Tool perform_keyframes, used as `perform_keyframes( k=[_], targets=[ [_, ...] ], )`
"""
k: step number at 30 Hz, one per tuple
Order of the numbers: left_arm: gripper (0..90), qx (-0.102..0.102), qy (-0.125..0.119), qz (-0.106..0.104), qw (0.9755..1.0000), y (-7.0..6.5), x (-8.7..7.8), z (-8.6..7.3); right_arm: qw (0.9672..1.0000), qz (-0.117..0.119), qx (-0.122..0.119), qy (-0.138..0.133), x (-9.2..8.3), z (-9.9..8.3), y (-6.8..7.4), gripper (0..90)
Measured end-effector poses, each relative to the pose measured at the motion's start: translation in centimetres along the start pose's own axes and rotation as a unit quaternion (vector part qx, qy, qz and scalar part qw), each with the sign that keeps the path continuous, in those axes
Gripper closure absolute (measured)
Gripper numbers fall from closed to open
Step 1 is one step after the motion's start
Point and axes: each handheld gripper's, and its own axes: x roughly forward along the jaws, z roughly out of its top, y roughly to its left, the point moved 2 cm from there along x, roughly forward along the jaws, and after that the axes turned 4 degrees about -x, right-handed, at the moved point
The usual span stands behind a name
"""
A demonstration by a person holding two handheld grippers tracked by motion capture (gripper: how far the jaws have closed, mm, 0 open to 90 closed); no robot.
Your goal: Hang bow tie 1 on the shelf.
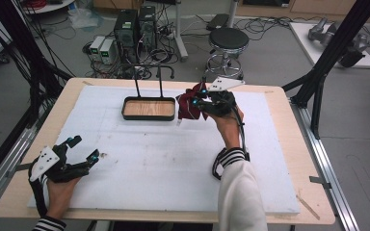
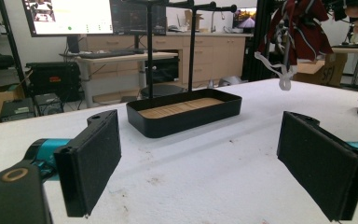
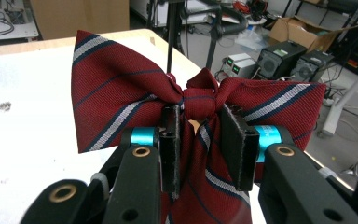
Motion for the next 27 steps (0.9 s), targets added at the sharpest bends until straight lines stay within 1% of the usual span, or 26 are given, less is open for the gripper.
perform_keyframes(
  k=[1,2,5,6,7,11,16,24,25,26,27],
  targets=[
    [13.9,0.0,0.001,0.001,1.0,0.0,0.0,0.0,1.0,0.0,0.0,0.0,0.0,0.0,0.0,70.2],
    [13.9,0.0,0.0,0.001,1.0,0.0,0.0,0.0,1.0,0.003,-0.001,-0.001,0.2,0.6,-0.1,70.2],
    [13.9,0.0,0.0,0.001,1.0,0.0,0.0,0.0,0.9999,0.009,-0.005,-0.005,0.4,1.4,0.0,70.2],
    [13.9,-0.001,0.0,0.001,1.0,0.0,0.0,0.0,0.9999,0.009,-0.005,-0.005,0.4,1.4,0.0,70.2],
    [13.9,0.0,0.0,0.001,1.0,0.0,0.0,0.0,0.9998,0.014,-0.007,-0.008,0.6,1.9,0.0,70.2],
    [13.9,0.0,0.0,0.001,1.0,0.0,0.0,0.0,0.9997,0.02,-0.013,-0.003,1.0,2.4,0.0,70.2],
    [13.9,0.0,0.001,0.001,1.0,0.1,0.0,0.0,0.9993,0.031,-0.018,-0.009,1.8,3.5,0.0,70.2],
    [13.9,0.0,0.0,0.0,1.0,0.1,0.0,0.0,0.9988,0.039,-0.027,-0.009,2.9,4.9,0.1,70.2],
    [13.9,-0.001,-0.001,0.0,1.0,0.0,0.0,0.0,0.9988,0.043,-0.024,-0.006,3.0,5.1,0.1,70.1],
    [13.9,-0.001,-0.001,0.0,1.0,0.0,0.0,0.0,0.9988,0.039,-0.03,-0.009,3.1,5.3,0.1,70.2],
    [13.9,0.0,-0.001,0.0,1.0,0.1,0.0,0.0,0.9987,0.04,-0.03,-0.011,3.2,5.4,0.1,70.1]
  ],
)
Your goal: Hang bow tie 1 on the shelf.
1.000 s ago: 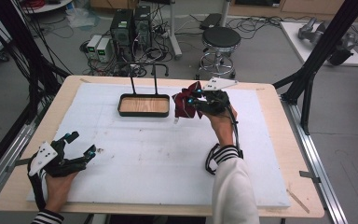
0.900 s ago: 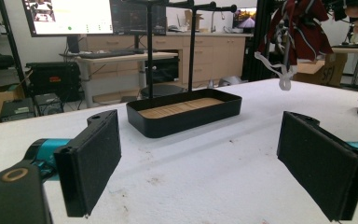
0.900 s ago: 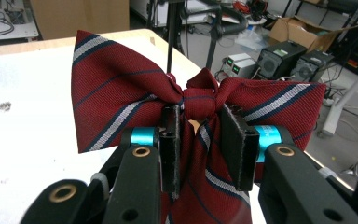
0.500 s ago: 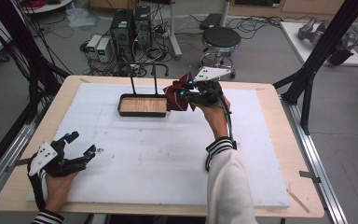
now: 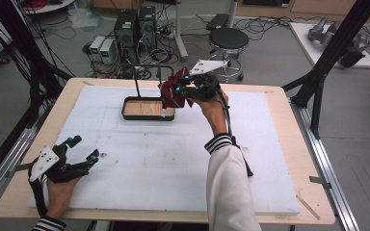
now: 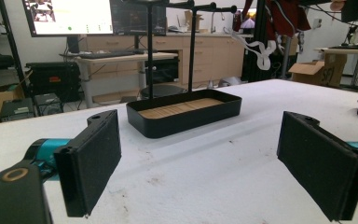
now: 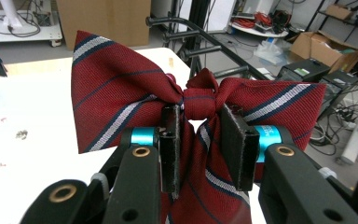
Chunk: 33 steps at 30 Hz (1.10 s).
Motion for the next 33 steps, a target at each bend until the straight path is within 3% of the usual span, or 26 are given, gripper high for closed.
perform_keyframes(
  k=[14,23,30,33],
  targets=[
    [13.9,0.001,0.001,0.0,1.0,0.0,0.0,0.0,1.0,0.005,-0.002,0.003,1.6,1.5,-0.7,70.1],
    [13.9,-0.001,0.001,0.001,1.0,0.0,0.0,0.0,0.9999,-0.013,0.006,0.0,2.4,1.2,-1.7,70.0],
    [13.9,-0.001,0.001,0.001,1.0,0.0,0.0,0.0,0.9986,-0.045,0.025,-0.009,2.4,0.8,-2.5,70.0],
    [13.9,-0.001,0.001,0.001,1.0,0.0,0.0,0.0,0.9982,-0.048,0.034,-0.01,2.5,0.6,-2.7,70.0]
  ],
)
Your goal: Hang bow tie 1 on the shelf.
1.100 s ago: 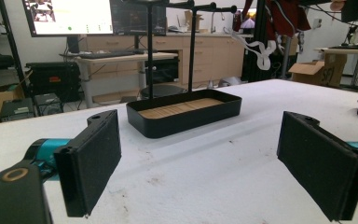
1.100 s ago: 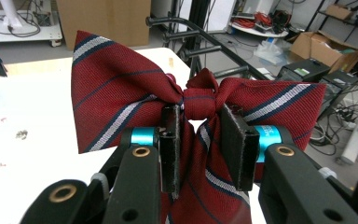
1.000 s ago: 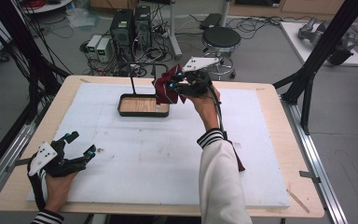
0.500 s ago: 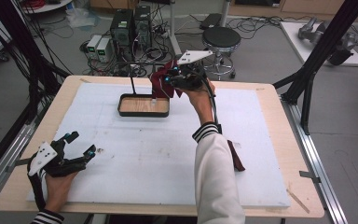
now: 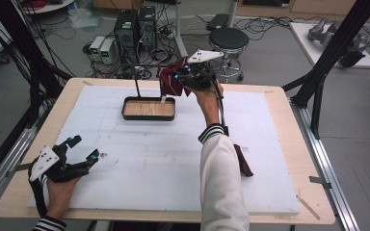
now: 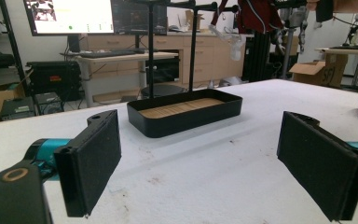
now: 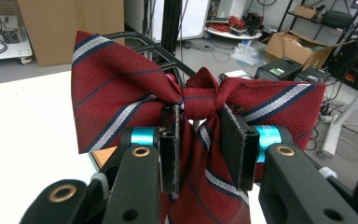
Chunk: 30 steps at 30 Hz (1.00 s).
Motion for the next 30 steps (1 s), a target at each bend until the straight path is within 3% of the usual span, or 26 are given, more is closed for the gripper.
perform_keyframes(
  k=[19,23,30],
  targets=[
    [13.9,0.0,0.001,0.0,1.0,0.0,0.0,0.0,0.9972,-0.04,0.009,0.062,-0.3,-1.1,-1.1,69.9],
    [13.9,0.0,0.001,0.0,1.0,0.0,0.0,0.0,0.9957,-0.049,0.028,0.074,-0.4,-1.6,-1.5,69.8],
    [13.9,0.0,0.0,0.0,1.0,0.0,0.0,0.0,0.9935,-0.057,0.037,0.091,-0.4,-2.5,-1.9,69.8]
  ],
)
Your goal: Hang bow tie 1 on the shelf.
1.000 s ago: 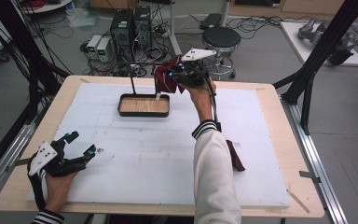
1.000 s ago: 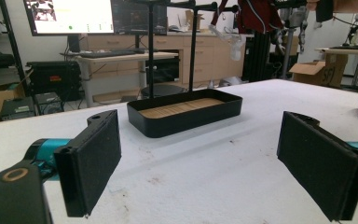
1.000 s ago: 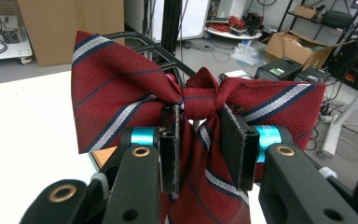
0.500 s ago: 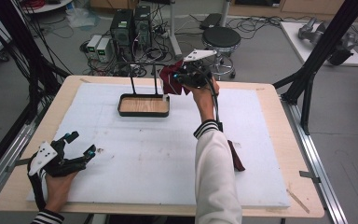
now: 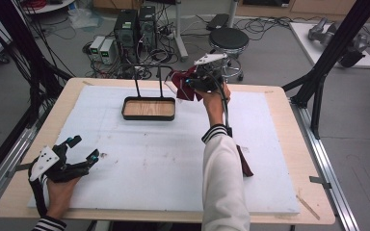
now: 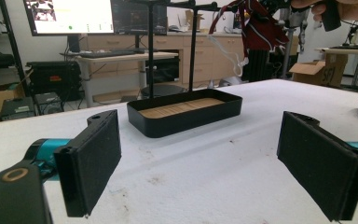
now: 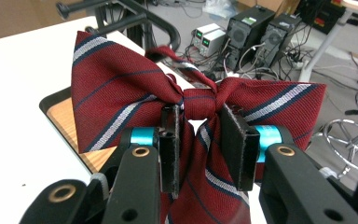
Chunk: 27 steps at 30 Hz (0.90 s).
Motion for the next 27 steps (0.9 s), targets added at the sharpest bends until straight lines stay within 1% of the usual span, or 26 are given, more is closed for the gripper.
perform_keyframes(
  k=[5,8,11,16,17,20,21,22,23,27],
  targets=[
    [13.9,0.0,0.001,0.0,1.0,0.0,0.0,0.0,0.9999,-0.005,0.006,0.013,0.0,-0.8,-0.3,69.8],
    [13.9,0.0,0.001,0.0,1.0,0.0,0.0,0.0,0.9997,-0.006,0.003,0.024,0.0,-1.0,-0.5,69.8],
    [13.9,0.001,0.001,0.0,1.0,0.0,0.0,0.0,0.9996,-0.005,0.006,0.025,0.1,-1.0,-0.5,69.8],
    [13.9,0.0,0.0,0.0,1.0,0.0,0.0,0.0,0.9989,-0.01,0.003,0.047,0.2,-1.3,-0.5,69.7],
    [13.9,0.0,0.0,0.0,1.0,0.0,0.0,0.0,0.9987,-0.008,0.004,0.051,0.1,-1.4,-0.5,69.7],
    [13.9,0.001,0.0,0.0,1.0,-0.1,0.0,0.0,0.9978,-0.004,-0.003,0.066,0.2,-1.7,-0.4,69.5],
    [13.9,0.0,-0.002,0.0,1.0,-0.1,0.0,0.0,0.9977,-0.001,-0.004,0.067,0.2,-1.8,-0.4,69.4],
    [13.9,0.002,0.0,0.0,1.0,0.0,0.0,0.0,0.9977,0.003,-0.001,0.068,0.2,-1.9,-0.3,69.3],
    [13.9,0.001,0.0,0.0,1.0,-0.1,0.0,0.0,0.9973,0.008,-0.001,0.073,0.2,-2.1,-0.3,69.2],
    [13.9,0.001,-0.001,0.0,1.0,-0.1,0.0,0.0,0.9968,0.008,-0.003,0.08,0.1,-2.3,-0.4,69.3]
  ],
)
